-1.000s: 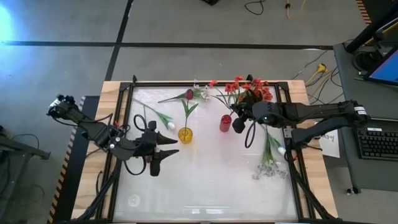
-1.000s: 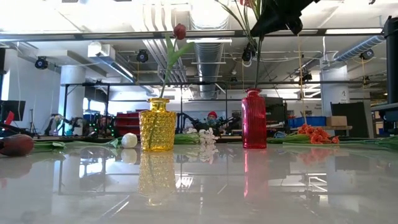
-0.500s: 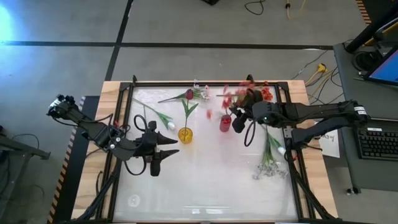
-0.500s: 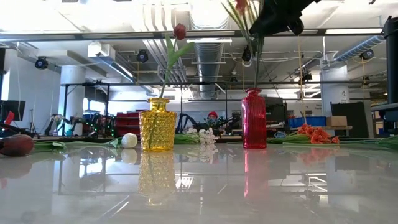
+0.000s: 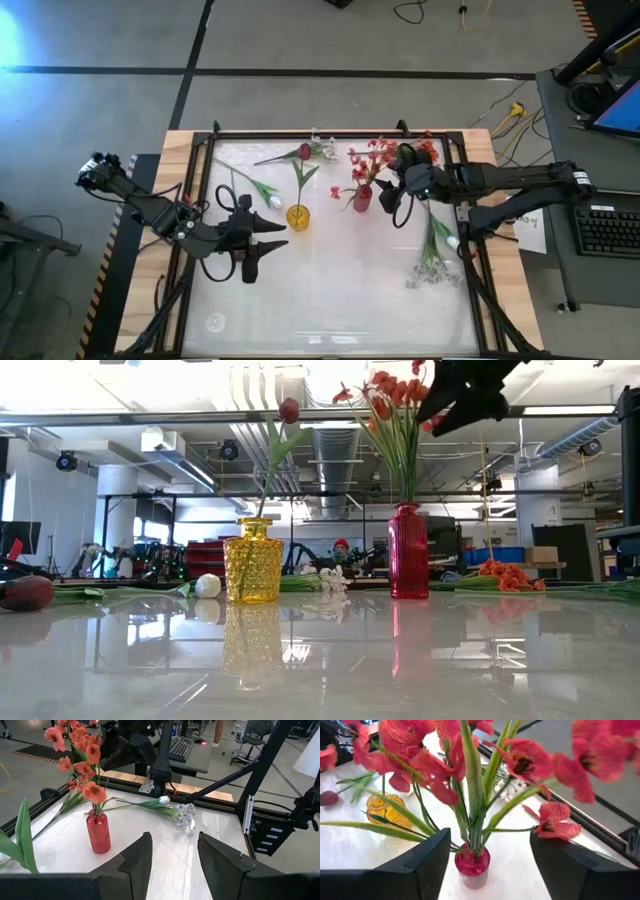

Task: Sort flowers into vase by color
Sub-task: Put the left orange flowers into the yellow flower vase

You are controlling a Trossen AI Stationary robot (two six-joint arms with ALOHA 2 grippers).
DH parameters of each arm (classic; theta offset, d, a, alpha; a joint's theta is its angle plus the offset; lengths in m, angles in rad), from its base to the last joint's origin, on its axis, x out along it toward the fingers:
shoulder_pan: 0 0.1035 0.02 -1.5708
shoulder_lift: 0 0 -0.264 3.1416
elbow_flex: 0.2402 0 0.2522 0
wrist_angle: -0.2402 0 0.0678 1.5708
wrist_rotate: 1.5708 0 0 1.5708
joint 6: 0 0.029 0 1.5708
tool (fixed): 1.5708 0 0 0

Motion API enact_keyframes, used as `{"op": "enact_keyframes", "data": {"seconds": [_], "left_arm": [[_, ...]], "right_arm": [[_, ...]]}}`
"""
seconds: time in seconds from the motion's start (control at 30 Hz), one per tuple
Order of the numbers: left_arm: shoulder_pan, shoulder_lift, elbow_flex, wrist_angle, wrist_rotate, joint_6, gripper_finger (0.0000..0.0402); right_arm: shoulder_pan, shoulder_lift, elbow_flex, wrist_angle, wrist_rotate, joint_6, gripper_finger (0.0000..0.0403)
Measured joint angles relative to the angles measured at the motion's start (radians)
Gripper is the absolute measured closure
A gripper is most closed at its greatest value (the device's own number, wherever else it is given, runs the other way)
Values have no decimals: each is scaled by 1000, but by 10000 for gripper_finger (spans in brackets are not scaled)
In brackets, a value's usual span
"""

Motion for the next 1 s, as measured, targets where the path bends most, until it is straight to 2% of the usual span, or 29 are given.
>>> {"op": "enact_keyframes", "data": {"seconds": [0.27,0.53,1.0], "left_arm": [[0,0,0,-20,0,-3,256],[0,7,-4,-35,0,-9,256],[0,54,-5,-34,0,-42,256]], "right_arm": [[0,-2,90,-197,-123,145,98],[8,-2,83,-285,-266,276,106],[175,8,11,-334,-280,442,132]]}}
